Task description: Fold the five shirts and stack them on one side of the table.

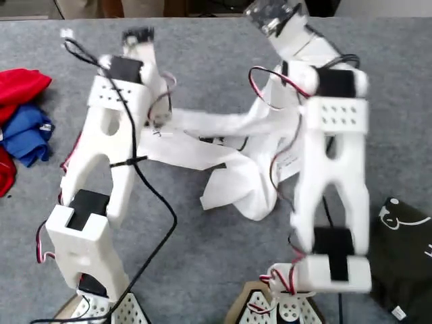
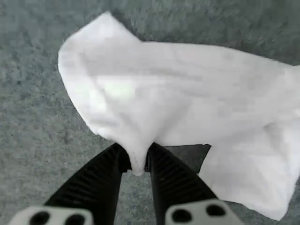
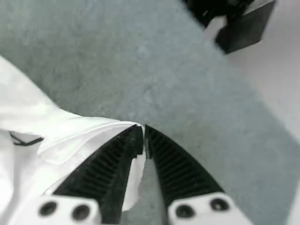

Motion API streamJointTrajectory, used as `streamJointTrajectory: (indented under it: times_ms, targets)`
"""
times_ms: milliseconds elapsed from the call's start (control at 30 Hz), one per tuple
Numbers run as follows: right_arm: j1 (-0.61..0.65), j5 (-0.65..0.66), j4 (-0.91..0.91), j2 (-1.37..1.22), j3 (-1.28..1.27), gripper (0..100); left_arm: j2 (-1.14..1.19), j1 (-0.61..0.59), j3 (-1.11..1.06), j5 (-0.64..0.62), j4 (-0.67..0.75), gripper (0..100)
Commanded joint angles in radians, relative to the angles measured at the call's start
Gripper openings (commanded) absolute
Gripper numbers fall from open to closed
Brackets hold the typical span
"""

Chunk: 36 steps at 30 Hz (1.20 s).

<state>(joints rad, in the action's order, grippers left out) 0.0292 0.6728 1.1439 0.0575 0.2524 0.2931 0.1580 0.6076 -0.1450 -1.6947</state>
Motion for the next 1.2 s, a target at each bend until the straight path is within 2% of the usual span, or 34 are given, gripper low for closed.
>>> streamJointTrajectory:
  times_ms: [0,167,533,667,833,1033,1167]
  targets:
    - [0.012,-0.017,0.049,0.191,0.094,0.5,-0.015,-0.025,0.308,0.017,-0.066,2]
    - [0.005,-0.086,0.084,0.395,0.104,0.5,-0.096,-0.084,0.43,0.012,-0.066,2]
    - [0.004,-0.11,0.104,0.78,0.093,0.5,-0.498,-0.11,0.419,0.015,-0.066,2]
    - [-0.102,-0.169,0.101,0.872,0.091,0.5,-0.619,-0.117,0.394,0.02,-0.066,2]
    - [-0.211,-0.17,0.012,0.894,0.093,0.5,-0.76,-0.17,0.29,0.066,-0.066,2]
    - [-0.214,-0.163,-0.21,0.886,0.082,0.5,-0.918,-0.213,0.118,0.101,-0.066,2]
    - [-0.214,-0.103,-0.354,0.885,0.082,0.5,-1.013,-0.213,0.038,0.103,-0.064,2]
